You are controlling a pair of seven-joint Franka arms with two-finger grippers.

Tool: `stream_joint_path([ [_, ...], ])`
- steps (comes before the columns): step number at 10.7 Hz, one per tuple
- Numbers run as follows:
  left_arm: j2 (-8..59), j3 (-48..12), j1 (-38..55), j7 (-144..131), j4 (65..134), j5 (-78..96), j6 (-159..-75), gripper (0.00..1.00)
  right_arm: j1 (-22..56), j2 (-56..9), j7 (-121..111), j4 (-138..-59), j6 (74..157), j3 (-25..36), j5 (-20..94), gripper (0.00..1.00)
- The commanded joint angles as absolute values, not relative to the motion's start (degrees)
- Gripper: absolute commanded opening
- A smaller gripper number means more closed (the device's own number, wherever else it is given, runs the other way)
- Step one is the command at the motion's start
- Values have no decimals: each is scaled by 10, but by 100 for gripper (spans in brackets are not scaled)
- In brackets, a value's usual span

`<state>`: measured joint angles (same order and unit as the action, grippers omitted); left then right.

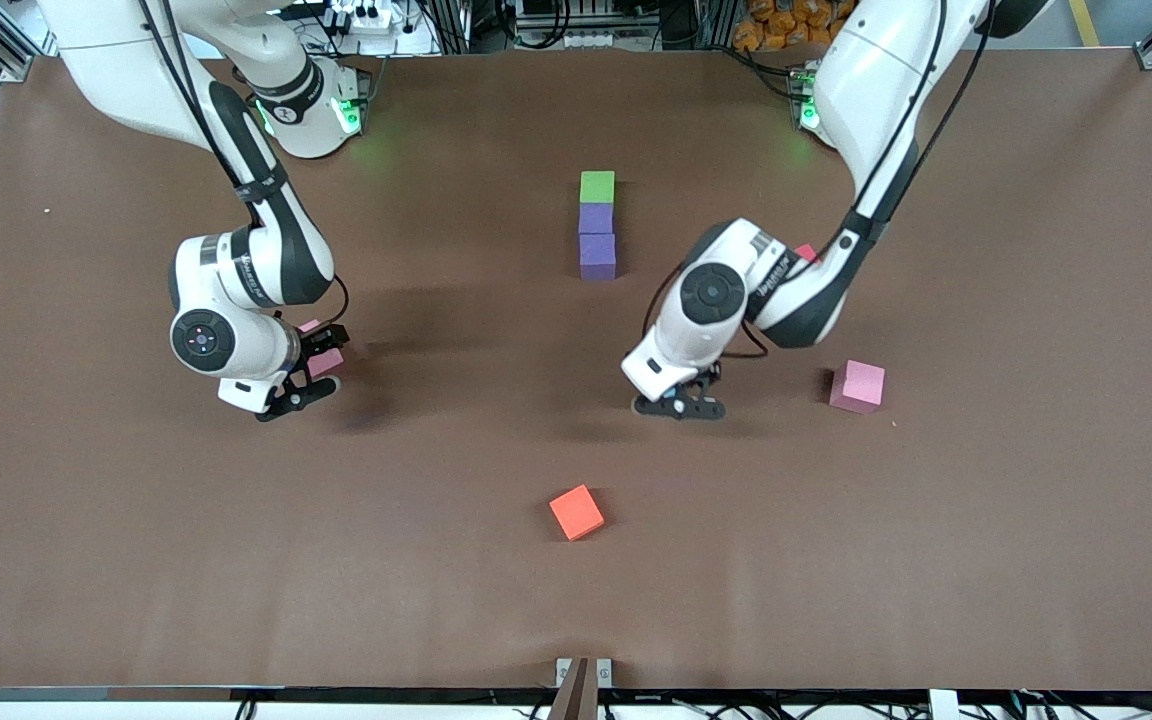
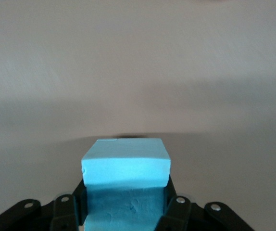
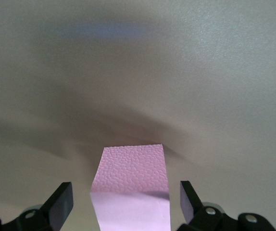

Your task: Arrange blocks into number 1

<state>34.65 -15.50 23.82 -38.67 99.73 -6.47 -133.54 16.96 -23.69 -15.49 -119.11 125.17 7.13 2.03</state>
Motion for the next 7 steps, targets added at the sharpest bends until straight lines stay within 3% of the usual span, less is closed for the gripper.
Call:
stream_joint_path([
  [1, 313, -190, 242, -466, 1053, -51, -1335, 0, 177, -233, -163, -1212, 1270, 73, 13, 98],
  [4, 314, -221, 249, -497, 1063, -51, -1335, 0, 175, -234, -173, -1219, 1271, 74, 13, 97],
  [7, 323, -224, 272, -490, 1063, -59, -1340, 0, 175, -234, -177, -1223, 1277, 78, 13, 81],
])
